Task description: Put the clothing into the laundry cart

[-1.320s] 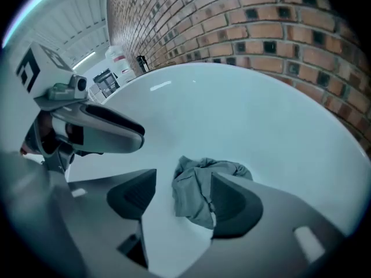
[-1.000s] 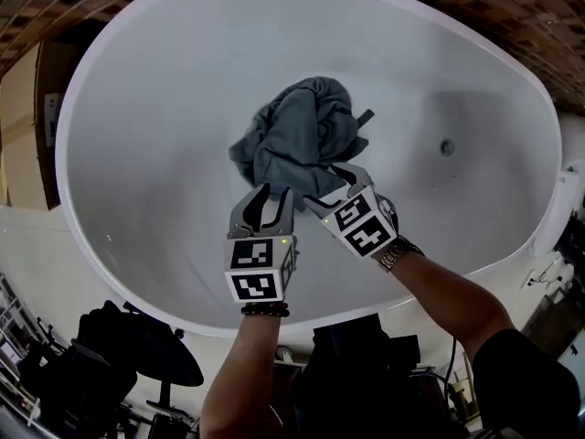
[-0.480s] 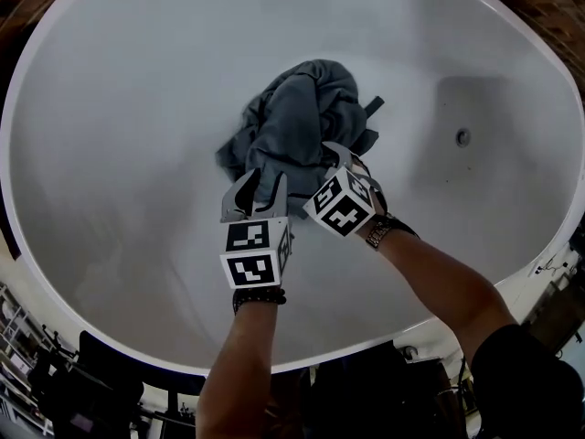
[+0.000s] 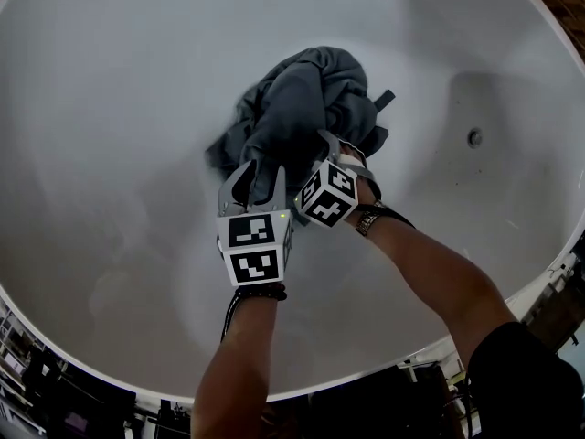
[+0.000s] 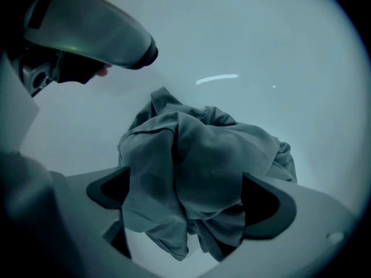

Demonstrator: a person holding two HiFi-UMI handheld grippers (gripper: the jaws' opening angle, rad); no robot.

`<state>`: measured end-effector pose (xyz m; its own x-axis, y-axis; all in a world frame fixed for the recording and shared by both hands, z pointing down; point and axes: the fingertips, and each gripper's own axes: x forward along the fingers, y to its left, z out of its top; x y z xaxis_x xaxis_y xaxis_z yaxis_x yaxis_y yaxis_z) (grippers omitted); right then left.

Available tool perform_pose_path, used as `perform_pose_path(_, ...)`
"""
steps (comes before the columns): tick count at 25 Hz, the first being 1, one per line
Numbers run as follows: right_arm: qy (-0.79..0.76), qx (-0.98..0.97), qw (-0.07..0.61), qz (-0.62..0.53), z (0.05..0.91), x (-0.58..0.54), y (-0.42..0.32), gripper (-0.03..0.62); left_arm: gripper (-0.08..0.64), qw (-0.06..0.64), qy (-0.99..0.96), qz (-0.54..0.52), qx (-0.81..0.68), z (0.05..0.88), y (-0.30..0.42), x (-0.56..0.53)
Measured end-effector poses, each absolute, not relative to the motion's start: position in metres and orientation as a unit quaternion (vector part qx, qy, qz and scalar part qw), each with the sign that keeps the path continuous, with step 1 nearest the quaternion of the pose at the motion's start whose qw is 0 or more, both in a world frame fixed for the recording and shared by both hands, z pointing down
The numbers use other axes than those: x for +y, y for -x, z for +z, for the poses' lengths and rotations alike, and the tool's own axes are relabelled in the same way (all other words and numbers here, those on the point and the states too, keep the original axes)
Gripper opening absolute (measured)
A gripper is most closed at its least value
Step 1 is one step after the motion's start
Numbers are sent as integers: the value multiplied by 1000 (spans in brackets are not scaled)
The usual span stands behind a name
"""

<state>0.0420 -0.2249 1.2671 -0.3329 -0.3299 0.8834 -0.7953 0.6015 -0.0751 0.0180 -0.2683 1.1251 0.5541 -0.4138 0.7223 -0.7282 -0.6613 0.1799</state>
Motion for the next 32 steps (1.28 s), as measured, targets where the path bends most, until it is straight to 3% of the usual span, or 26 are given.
perform_pose_path(7,-356,-759,485,252,1333,-230,-38,589,160,236,-849,329,-339,1169,-12,-270)
perform_pose_path(19,-369,-735,513,246,1366,-238,-46,571,158,231,-849,320,-352,1164,-8,-283)
perform_pose_path(25,-393,-723,516,236,1356,-249,-62,303,155,231,-843,328,-358,1168,-3,-284)
perform_pose_path(27,-399,-724,505,249,1347,-250,-66,145,153,233,-841,331,-358,1166,-2,-284)
perform_pose_path(28,-403,-723,500,256,1343,-250,-67,102,150,232,-842,331,-358,1163,-1,-283)
perform_pose_path(32,-421,-722,483,261,1310,-250,-68,74,143,225,-846,324,-358,1134,2,-286)
